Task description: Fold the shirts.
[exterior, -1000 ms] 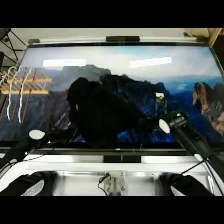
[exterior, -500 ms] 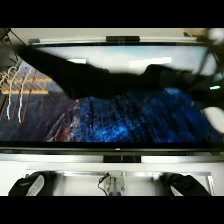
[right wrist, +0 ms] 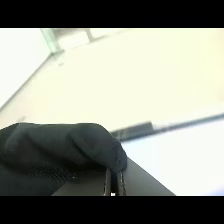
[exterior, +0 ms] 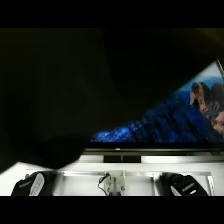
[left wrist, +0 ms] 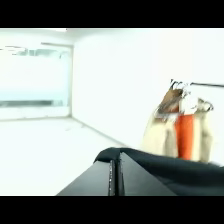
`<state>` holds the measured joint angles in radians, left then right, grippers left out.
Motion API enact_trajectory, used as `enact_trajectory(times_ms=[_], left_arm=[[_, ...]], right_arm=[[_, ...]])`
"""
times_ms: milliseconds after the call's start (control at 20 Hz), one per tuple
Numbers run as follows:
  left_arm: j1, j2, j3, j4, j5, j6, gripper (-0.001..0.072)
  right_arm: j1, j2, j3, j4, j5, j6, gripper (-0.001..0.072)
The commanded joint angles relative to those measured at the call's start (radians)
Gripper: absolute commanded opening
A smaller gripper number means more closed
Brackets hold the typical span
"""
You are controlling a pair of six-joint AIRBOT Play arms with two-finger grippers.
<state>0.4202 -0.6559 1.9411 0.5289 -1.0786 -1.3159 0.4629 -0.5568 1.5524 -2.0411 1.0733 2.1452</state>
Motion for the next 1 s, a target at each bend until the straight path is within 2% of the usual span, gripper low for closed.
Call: enact_trajectory(times_ms=[0,200,300,400,500,650,750,850,950], left_arm=[[0.01,0.006,0.018,0.05,-0.138,-0.017,0.0033],[0.011,0.013,-0.117,0.132,-0.437,-0.089,0.0032],[0.011,0.033,-0.283,0.16,-0.508,-0.089,0.0032],[0.009,0.051,-0.494,0.159,-0.472,-0.088,0.0033],[-0.008,0.042,-0.714,0.159,-0.341,-0.083,0.0032],[-0.127,-0.039,-0.999,0.152,0.008,-0.013,0.0033],[-0.236,-0.156,-1.076,0.145,0.222,-0.011,0.0034],[-0.317,-0.292,-1.064,0.143,0.402,0.014,0.0035],[-0.363,-0.406,-1.046,0.109,0.506,0.013,0.0035]], right_arm=[[-0.001,0.047,0.011,0.002,0.196,0.002,0.0069],[-0.001,0.028,-0.057,-0.006,0.576,-0.019,0.0069],[-0.001,0.022,-0.192,-0.005,0.665,-0.044,0.0069],[-0.001,0.021,-0.36,0.003,0.519,-0.043,0.0069],[-0.001,-0.003,-0.529,-0.022,0.236,0.01,0.0069],[-0.037,-0.2,-0.653,-0.072,-0.138,0.277,0.0069],[-0.098,-0.401,-0.639,-0.048,-0.336,0.39,0.0069],[-0.166,-0.579,-0.598,0.047,-0.506,0.414,0.0069],[-0.212,-0.711,-0.547,0.237,-0.56,0.407,0.0069]])
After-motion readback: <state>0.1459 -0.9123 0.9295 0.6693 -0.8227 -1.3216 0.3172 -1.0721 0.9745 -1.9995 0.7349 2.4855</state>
